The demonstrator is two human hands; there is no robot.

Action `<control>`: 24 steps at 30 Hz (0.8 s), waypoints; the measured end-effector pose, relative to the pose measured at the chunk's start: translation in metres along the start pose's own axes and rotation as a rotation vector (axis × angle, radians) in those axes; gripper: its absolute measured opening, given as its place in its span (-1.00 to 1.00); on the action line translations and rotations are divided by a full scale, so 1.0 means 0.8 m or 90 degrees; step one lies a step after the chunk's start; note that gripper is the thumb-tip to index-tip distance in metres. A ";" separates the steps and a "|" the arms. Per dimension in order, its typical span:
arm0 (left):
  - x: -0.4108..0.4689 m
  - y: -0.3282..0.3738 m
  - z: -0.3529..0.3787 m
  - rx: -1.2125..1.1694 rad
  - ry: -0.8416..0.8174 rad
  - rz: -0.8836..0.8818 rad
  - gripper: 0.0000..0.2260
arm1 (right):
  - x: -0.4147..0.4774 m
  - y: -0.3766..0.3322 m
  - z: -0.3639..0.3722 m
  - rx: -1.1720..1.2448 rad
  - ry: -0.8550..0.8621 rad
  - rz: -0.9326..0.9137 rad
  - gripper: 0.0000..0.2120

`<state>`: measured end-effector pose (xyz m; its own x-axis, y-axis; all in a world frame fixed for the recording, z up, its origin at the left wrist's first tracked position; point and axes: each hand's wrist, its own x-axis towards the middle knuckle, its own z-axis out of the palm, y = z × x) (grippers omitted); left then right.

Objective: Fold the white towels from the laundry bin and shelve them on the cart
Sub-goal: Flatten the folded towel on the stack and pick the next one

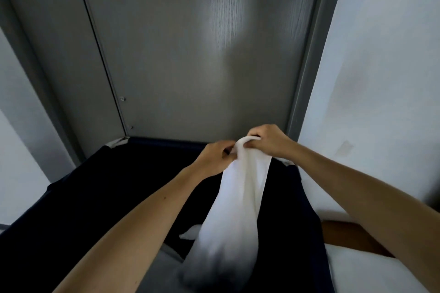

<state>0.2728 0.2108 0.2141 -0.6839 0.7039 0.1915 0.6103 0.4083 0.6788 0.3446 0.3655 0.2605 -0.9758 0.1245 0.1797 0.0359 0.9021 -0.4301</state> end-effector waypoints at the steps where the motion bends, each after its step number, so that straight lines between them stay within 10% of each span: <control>1: -0.004 0.003 0.000 -0.031 -0.003 0.000 -0.89 | 0.001 0.001 -0.003 0.011 0.016 0.010 -0.79; 10: 0.003 0.016 0.007 -0.008 0.226 0.063 -0.82 | 0.016 -0.007 -0.019 0.097 0.091 0.051 -0.89; 24: 0.031 0.008 0.036 0.090 0.299 0.178 -0.92 | -0.002 0.020 -0.023 0.127 0.048 0.061 -0.86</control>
<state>0.2713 0.2477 0.2032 -0.5727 0.4760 0.6674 0.8197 0.3401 0.4608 0.3504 0.3872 0.2696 -0.9508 0.2430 0.1920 0.0768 0.7856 -0.6139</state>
